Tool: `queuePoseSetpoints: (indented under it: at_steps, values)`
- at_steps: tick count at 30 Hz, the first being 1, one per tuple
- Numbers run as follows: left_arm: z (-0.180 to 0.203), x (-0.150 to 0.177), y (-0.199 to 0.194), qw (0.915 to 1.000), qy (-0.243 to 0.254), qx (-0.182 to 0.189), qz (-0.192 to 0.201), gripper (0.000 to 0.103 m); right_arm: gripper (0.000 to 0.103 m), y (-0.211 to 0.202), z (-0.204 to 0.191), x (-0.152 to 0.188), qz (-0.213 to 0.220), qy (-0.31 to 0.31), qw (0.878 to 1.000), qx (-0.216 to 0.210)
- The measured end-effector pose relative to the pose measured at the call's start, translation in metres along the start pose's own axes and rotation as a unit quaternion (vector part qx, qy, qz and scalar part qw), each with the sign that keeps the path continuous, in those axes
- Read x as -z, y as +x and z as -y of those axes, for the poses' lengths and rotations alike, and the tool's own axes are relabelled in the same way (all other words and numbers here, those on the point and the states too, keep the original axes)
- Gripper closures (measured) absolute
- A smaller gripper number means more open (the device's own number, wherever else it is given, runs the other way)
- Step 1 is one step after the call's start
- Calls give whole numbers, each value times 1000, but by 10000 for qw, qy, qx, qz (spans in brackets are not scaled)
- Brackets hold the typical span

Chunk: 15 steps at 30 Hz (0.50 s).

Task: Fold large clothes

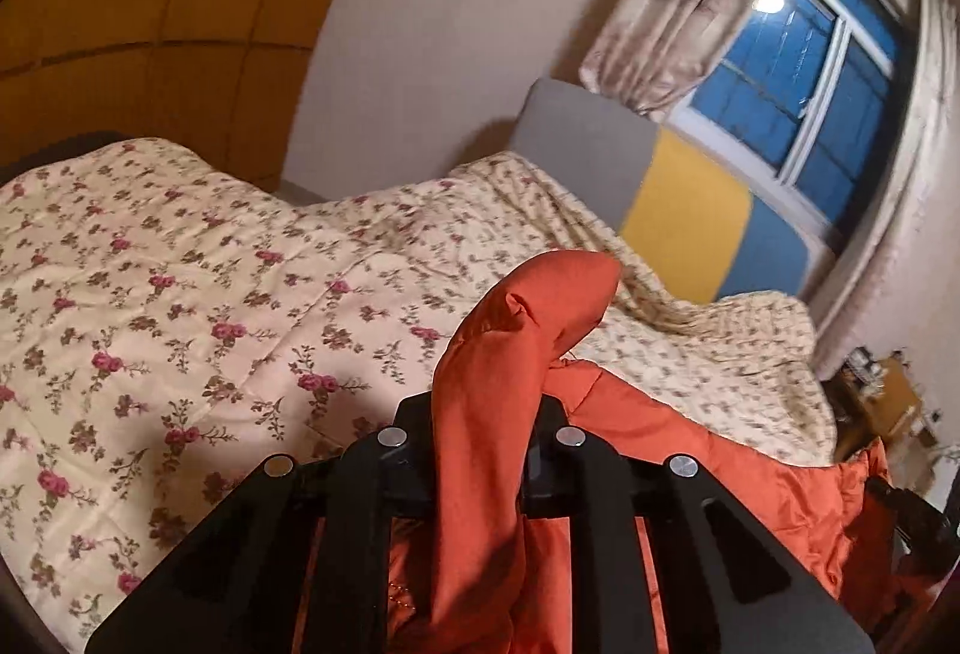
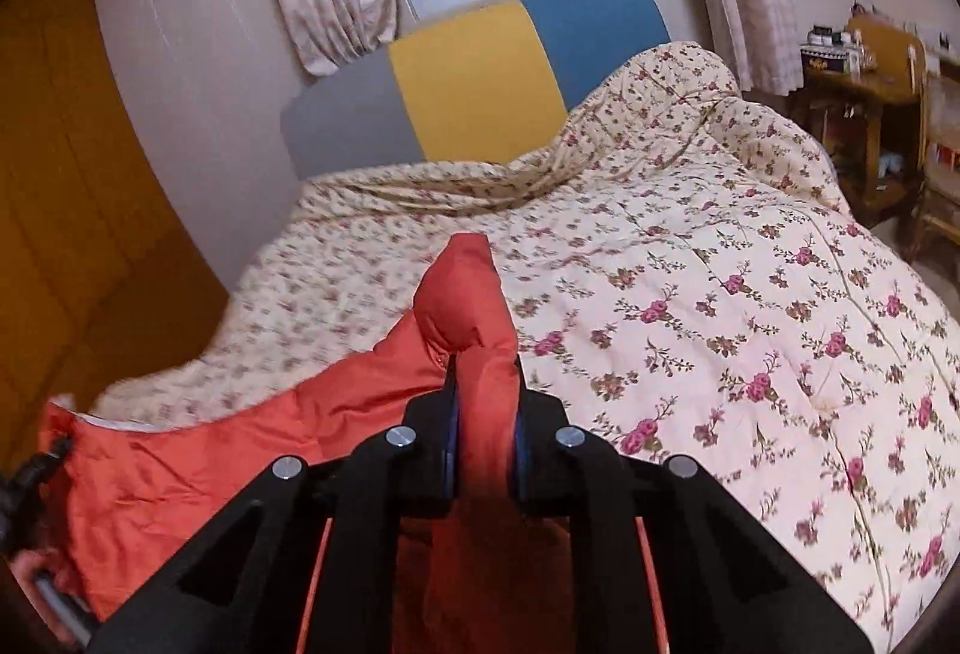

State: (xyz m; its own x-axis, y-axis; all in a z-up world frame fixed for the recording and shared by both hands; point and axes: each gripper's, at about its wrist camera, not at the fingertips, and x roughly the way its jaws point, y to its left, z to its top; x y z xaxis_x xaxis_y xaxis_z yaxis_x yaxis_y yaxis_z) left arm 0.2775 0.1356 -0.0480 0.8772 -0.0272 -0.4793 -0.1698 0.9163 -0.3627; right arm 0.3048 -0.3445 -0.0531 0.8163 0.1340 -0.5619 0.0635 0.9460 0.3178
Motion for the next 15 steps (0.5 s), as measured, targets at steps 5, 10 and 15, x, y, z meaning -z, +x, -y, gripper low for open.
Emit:
queuePoseSetpoints:
  at_steps: [5,10,15]
  values:
    - [7,12,27,9981,508,-333,-37,87,90,39,12,20,-296,39,9992,280]
    - [5,25,57,9963,628,-543,-225,87,87,69,24,33,-564,145,9974,419]
    - [-8,39,88,9952,387,-534,-720,80,79,98,42,45,-939,512,9933,436]
